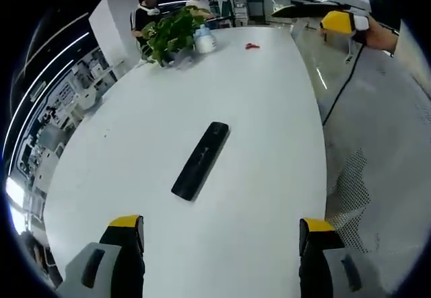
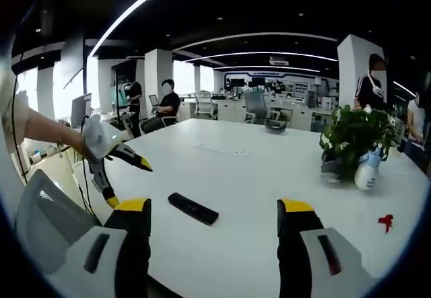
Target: Press the specified remote control buttons in sequence, fully releasing each button before pressing the next.
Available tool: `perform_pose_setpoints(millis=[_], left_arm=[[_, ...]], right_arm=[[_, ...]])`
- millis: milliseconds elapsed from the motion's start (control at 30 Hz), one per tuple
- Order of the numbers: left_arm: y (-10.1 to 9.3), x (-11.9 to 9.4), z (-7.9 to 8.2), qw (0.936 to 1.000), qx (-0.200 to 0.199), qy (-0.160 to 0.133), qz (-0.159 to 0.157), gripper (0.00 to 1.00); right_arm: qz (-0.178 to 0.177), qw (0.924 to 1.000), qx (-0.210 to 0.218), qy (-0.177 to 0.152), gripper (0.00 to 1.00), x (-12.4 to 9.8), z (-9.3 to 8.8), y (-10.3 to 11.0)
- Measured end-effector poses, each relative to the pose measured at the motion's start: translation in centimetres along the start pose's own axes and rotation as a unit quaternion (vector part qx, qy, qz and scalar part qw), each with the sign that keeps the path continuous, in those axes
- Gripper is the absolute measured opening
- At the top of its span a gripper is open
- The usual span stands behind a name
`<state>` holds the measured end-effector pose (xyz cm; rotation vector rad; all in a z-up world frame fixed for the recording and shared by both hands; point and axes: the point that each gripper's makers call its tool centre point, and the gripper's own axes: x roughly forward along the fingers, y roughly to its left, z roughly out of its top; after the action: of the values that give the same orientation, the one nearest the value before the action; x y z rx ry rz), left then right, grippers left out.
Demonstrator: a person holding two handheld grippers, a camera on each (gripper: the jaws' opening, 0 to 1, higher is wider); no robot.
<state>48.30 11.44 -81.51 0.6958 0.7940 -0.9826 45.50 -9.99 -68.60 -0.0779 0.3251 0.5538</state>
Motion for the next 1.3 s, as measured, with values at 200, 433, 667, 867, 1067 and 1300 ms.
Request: perform_pose_setpoints(millis=[200, 433, 667, 867, 1067, 1300], left_arm=[[0.5, 0.7, -0.1, 0.9999, 0.006, 0.013, -0.006, 0.89], [0.9, 1.9, 0.1, 0.9990, 0.015, 0.030, -0.029, 0.78], [1.0, 3.1, 0.8, 0.9978, 0.006, 0.034, -0.057, 0.67], [1.3, 4.2, 0.9, 0.9969, 0.016, 0.043, -0.064, 0.67], [1.3, 5.0, 0.2, 0.9942, 0.035, 0.064, -0.079, 0.68], [2.0, 5.6, 0.6, 0.9938, 0.038, 0.067, -0.080, 0.68]], right_arm=[[-0.003, 1.0000, 0.000, -0.002, 0.79, -0.1, 0.1, -0.1], [-0.015, 0.9998, -0.012, 0.000, 0.78, -0.2, 0.0, -0.5], [-0.012, 0.9999, 0.005, -0.003, 0.75, -0.3, 0.1, -0.7], [-0.014, 0.9999, -0.001, 0.002, 0.73, -0.2, -0.1, -0.7], [-0.013, 0.9998, -0.003, 0.013, 0.73, 0.0, -0.6, -0.7], [-0.009, 0.9995, -0.013, 0.026, 0.73, 0.1, -0.9, -0.4]])
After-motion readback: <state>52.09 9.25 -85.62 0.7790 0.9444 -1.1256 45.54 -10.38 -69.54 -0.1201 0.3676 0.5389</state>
